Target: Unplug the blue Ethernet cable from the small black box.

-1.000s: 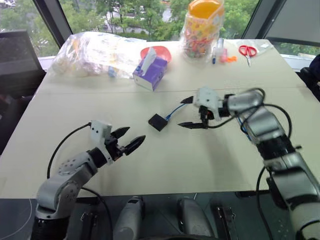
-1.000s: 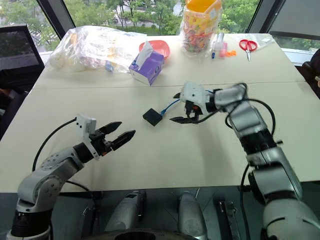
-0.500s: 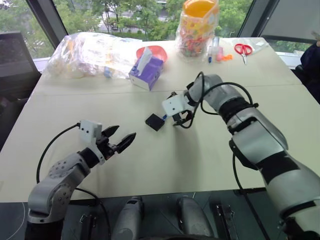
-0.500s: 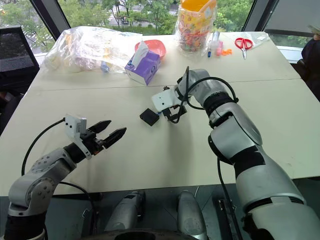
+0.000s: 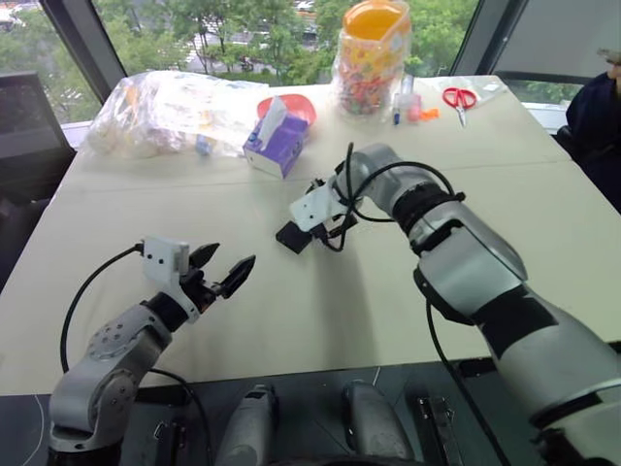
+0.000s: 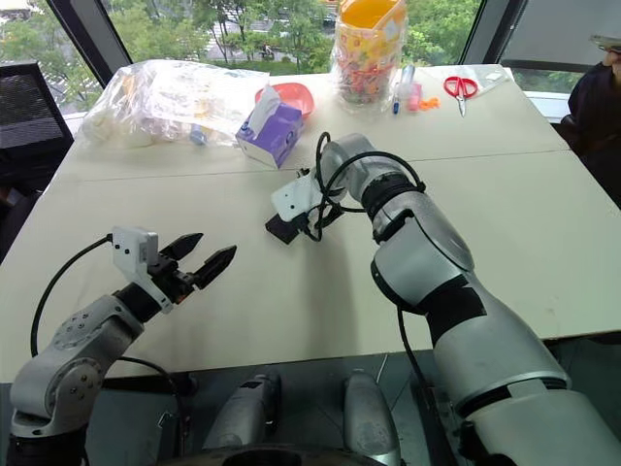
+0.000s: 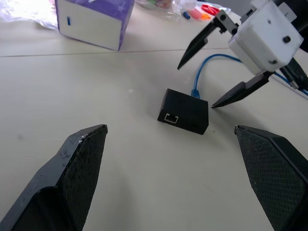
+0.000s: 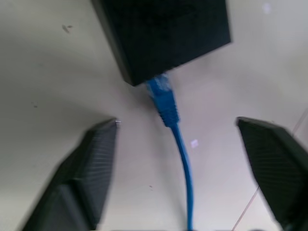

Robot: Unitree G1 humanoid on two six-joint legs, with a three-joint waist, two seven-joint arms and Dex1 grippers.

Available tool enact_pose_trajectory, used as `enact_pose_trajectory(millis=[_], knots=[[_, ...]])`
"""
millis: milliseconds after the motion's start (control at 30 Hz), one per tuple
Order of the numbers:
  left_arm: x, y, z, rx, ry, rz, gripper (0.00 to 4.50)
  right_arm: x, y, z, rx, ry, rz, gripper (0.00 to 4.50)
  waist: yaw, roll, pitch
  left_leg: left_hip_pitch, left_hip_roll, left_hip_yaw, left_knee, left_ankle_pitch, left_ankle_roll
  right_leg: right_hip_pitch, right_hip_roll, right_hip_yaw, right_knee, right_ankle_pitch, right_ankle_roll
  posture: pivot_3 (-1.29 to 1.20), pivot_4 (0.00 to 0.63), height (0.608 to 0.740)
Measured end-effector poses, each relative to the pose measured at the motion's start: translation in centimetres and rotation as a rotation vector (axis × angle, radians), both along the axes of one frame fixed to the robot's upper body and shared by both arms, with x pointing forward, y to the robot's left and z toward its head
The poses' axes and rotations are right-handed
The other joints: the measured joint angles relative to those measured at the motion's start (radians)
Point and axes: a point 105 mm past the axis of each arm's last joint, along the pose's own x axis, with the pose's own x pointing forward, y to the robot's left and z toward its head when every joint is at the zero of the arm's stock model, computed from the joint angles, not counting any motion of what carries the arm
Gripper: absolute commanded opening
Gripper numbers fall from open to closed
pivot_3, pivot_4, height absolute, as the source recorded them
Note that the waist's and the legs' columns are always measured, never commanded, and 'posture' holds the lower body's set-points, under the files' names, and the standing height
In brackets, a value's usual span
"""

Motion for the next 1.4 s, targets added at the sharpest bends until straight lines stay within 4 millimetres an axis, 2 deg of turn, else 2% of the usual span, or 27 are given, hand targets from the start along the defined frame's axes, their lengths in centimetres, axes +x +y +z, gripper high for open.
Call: enact_pose_trajectory(millis=[167,400,567,667,800,933,1067,1200,1400], knots=[[-0.2,0.1,-0.1,0.0,0.001,0.024,4.5,-0.2,0.5,-0.8,-0.055,-0.001,-0.002,0.04,-0.002,0.0,0.0,0.001,0.0,-0.001,0.0,0.0,0.0,0.0,0.001,0.0,0.001,0.0,0.0,0.0,0.15,0.726],[-0.7,0.2,0.0,0.005,-0.012,0.061,4.5,0.0,1.0,-1.0,-0.085,-0.042,-0.002,0.04,-0.001,-0.001,-0.001,0.002,0.0,-0.002,0.0,-0.001,-0.002,0.002,0.001,0.001,0.0,0.001,-0.002,0.0,0.15,0.726],[-0.5,0.4,0.6,0.005,-0.033,0.086,4.5,0.1,0.5,-0.8,-0.004,-0.032,0.0,0.04,0.001,-0.001,-0.001,0.001,0.0,-0.002,0.0,0.0,-0.001,0.0,0.001,0.001,0.0,0.001,-0.002,0.0,0.15,0.726],[0.5,0.8,2.2,-0.022,-0.092,0.124,4.5,0.3,-0.2,0.0,0.13,-0.038,0.021,0.04,0.005,-0.001,0.001,-0.002,0.0,-0.002,0.0,0.0,0.0,-0.003,0.001,0.001,0.0,0.001,-0.001,0.0,0.15,0.726],[2.2,0.7,4.2,-0.11,-0.145,0.132,4.5,1.0,-1.1,2.5,0.405,-0.159,0.048,0.04,0.01,-0.002,0.001,-0.004,0.0,-0.002,-0.001,0.0,0.0,-0.002,0.001,0.001,-0.001,0.0,0.001,0.0,0.15,0.726],[3.2,0.2,4.5,-0.164,-0.125,0.093,4.5,0.9,-2.4,2.7,0.572,-0.294,0.073,0.04,0.013,-0.002,0.002,-0.004,0.0,-0.001,-0.002,0.0,0.0,-0.003,0.001,0.001,-0.002,0.0,0.004,0.0,0.15,0.726],[4.1,-0.6,4.9,-0.204,-0.094,0.025,4.5,0.0,-3.2,2.1,0.659,-0.476,0.116,0.04,0.015,-0.003,0.002,-0.004,0.0,-0.001,-0.002,0.0,0.0,-0.004,0.001,0.001,-0.001,-0.001,0.003,0.0,0.15,0.726],[4.9,-2.0,6.3,-0.219,-0.09,-0.093,4.5,-2.4,-1.7,1.6,0.766,-0.606,0.176,0.04,0.019,-0.003,0.002,-0.004,0.0,0.0,-0.001,0.0,0.0,-0.003,0.001,0.002,0.0,-0.001,0.003,0.0,0.15,0.726],[5.1,-3.2,5.6,-0.185,-0.027,-0.218,4.5,-3.8,-0.4,3.7,0.811,-0.716,0.194,0.04,0.028,-0.004,0.003,-0.004,0.0,-0.001,0.0,0.0,0.0,-0.003,0.001,0.002,-0.001,-0.001,0.002,0.0,0.15,0.726]])
